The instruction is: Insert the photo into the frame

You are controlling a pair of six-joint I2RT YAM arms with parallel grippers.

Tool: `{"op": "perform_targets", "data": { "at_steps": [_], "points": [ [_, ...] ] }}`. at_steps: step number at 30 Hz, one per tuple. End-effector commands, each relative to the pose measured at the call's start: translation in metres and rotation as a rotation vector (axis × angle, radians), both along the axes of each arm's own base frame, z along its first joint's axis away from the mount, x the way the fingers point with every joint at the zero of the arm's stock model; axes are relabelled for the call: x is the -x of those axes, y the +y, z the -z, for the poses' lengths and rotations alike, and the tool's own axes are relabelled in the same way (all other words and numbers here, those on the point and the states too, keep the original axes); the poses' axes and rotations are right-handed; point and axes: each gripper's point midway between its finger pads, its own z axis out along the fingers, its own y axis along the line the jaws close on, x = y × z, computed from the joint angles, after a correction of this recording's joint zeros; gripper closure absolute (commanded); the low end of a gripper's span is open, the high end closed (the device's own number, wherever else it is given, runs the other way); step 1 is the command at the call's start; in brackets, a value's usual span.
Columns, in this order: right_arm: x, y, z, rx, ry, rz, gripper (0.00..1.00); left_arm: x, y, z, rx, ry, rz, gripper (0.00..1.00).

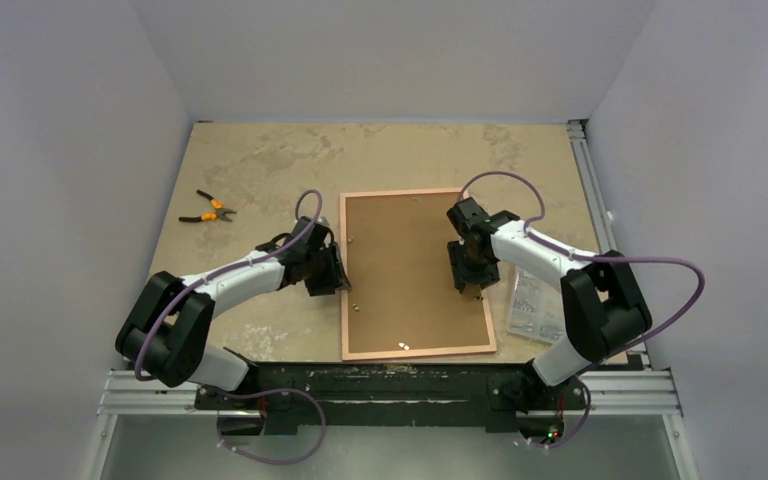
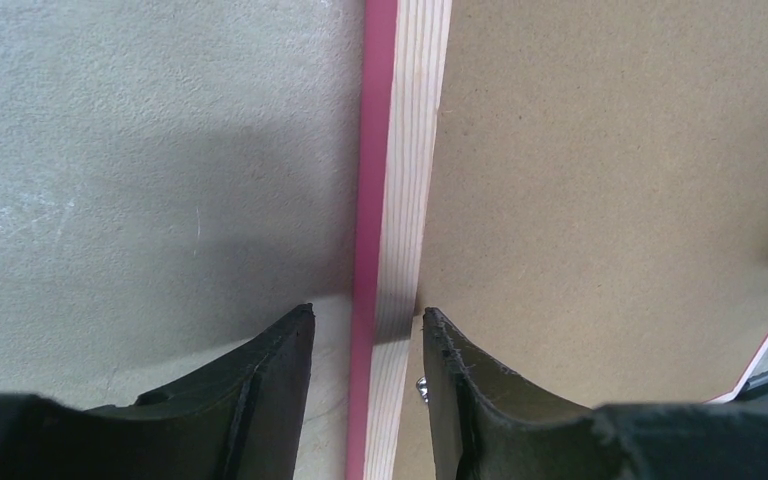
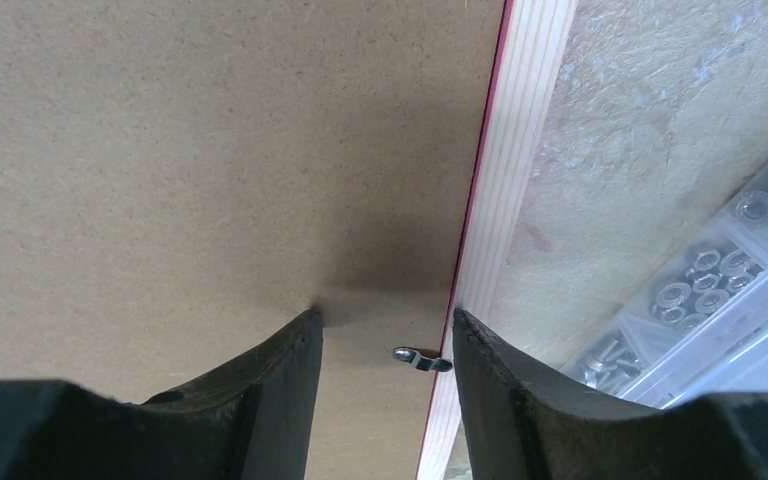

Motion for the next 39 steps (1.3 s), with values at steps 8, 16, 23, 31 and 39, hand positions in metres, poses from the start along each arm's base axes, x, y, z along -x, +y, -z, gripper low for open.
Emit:
{"op": "perform_targets", "data": {
  "at_steps": [8,16,23,31,39],
  "points": [
    [0.047,0.002,0.021,0.046,0.194,-0.008,0.52,0.011,0.030,0.022,-0.139,0.086,-0.086,0.61],
    [0.058,0.010,0.020,-0.020,0.223,-0.016,0.52,-0.004,0.043,0.022,-0.120,0.097,-0.147,0.65],
    [0.063,0.033,0.014,-0.158,0.242,-0.034,0.52,-0.013,0.045,0.021,-0.128,0.102,-0.152,0.66],
    [0.071,0.037,0.013,-0.198,0.263,-0.053,0.52,-0.018,0.052,0.022,-0.115,0.109,-0.166,0.66],
    [0.086,0.052,0.006,-0.320,0.291,-0.071,0.51,-0.019,0.048,0.025,-0.093,0.118,-0.157,0.70]
  ]
}}
